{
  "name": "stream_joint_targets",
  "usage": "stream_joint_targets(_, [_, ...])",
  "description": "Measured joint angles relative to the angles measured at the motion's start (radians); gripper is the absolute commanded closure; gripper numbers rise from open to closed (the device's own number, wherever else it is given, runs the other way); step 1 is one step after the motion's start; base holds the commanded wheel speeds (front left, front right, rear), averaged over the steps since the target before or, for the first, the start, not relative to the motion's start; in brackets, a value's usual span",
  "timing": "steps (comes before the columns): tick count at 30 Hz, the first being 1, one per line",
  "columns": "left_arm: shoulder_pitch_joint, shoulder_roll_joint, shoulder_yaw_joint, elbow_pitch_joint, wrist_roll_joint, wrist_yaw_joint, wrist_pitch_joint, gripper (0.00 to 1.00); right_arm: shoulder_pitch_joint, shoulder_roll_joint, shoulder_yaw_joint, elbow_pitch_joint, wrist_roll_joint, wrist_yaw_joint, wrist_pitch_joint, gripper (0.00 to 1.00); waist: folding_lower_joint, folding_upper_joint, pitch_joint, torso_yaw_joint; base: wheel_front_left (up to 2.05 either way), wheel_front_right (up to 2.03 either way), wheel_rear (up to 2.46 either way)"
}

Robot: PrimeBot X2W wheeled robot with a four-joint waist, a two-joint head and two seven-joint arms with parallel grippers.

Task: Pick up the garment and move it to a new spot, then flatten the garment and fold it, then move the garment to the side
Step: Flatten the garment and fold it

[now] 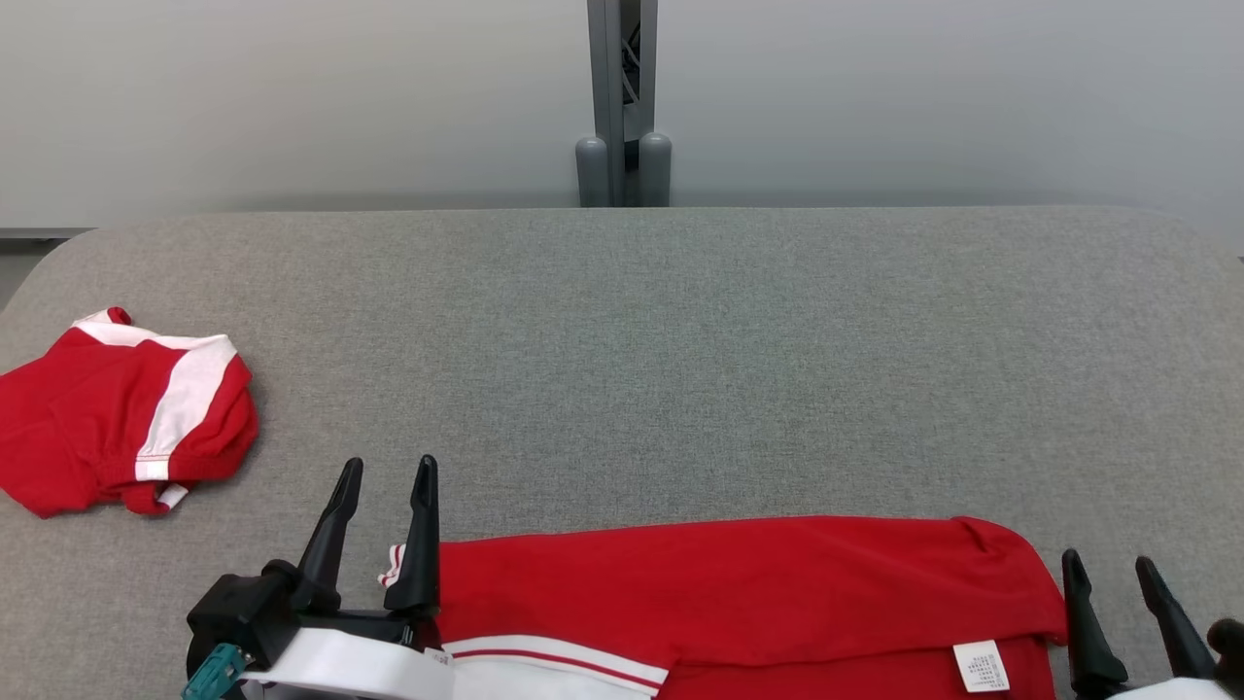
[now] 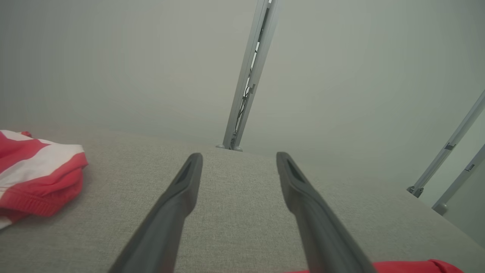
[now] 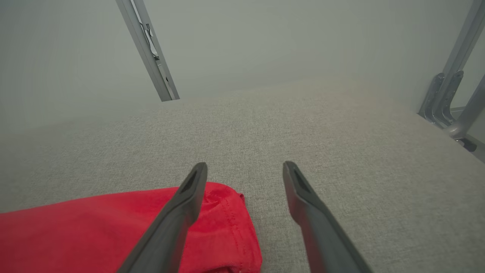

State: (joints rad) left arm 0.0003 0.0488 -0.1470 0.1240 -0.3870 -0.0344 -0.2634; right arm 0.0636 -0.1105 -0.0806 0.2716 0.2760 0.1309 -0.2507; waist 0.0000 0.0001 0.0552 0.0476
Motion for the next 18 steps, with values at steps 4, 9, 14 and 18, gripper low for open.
stream_joint_targets(4, [0.000,0.000,-0.003,0.003,0.000,-0.001,0.000,0.00,0.004,-0.001,0.003,0.103,0.112,0.000,0.053,0.00,0.0000,0.0000,0.006,-0.001,0.00,0.00,0.00])
stream_joint_targets(9, [-0.001,0.000,-0.004,0.007,0.003,-0.004,0.000,0.00,-0.004,-0.001,0.063,0.170,0.273,0.000,0.095,0.00,0.0000,0.0000,0.020,0.000,0.00,0.00,0.00])
stream_joint_targets(14, [-0.007,0.000,-0.001,0.014,0.016,-0.009,0.000,0.00,-0.021,-0.037,0.103,0.224,0.364,0.000,0.111,0.00,0.0000,0.0000,0.032,0.004,0.00,0.00,0.00])
stream_joint_targets(18, [-0.011,0.000,0.001,0.017,0.019,-0.010,0.000,0.00,-0.053,-0.048,0.134,0.259,0.421,0.000,0.120,0.00,0.0000,0.0000,0.040,0.010,0.00,0.00,0.00])
